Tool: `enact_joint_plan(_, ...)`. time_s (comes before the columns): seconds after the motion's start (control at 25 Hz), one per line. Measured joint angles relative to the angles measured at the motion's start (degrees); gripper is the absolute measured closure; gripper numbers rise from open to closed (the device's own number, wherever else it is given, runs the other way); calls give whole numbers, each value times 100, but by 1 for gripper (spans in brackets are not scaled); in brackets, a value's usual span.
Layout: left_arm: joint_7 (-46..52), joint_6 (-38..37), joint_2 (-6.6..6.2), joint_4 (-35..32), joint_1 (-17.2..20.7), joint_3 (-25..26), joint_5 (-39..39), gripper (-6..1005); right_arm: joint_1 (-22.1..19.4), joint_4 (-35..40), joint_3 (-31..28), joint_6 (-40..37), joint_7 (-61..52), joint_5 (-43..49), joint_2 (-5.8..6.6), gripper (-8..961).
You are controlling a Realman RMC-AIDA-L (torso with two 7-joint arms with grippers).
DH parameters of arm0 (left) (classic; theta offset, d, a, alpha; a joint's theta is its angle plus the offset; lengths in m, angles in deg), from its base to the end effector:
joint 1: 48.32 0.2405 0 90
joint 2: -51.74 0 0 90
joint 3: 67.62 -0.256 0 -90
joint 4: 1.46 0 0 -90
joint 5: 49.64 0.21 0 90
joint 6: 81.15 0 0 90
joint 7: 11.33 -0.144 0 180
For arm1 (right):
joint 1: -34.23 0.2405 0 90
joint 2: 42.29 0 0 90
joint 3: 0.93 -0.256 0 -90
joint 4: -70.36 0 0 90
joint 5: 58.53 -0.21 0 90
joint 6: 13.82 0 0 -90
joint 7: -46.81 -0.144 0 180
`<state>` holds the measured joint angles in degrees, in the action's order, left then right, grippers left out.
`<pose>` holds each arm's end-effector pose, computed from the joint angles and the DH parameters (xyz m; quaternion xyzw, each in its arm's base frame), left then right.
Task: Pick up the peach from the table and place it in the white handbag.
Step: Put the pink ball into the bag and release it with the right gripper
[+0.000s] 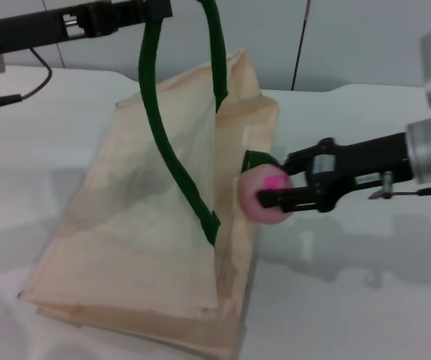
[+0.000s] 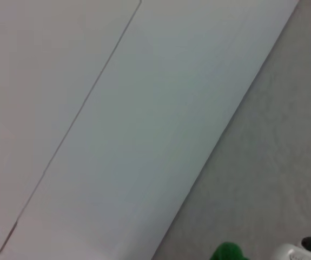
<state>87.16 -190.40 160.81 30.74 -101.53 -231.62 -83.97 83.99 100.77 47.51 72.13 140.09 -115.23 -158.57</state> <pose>-0.1983 0.3921 0.1047 -0.8583 -0.3094 -0.4026 0.0739 0.1783 0.3843 -0.0293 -0.9828 0.1357 0.1237 0.0180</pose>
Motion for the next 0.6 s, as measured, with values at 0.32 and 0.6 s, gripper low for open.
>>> enact_joint_plan(0.32,18,-1,0,-12,-147,0,-59,880,597,-682,489,-538,125,-201,-36,471)
enact_joint_plan(0.6,16,-1,0,-31,-178,0,-309,879,939,-1015,894,-950,232,-605,-79,473)
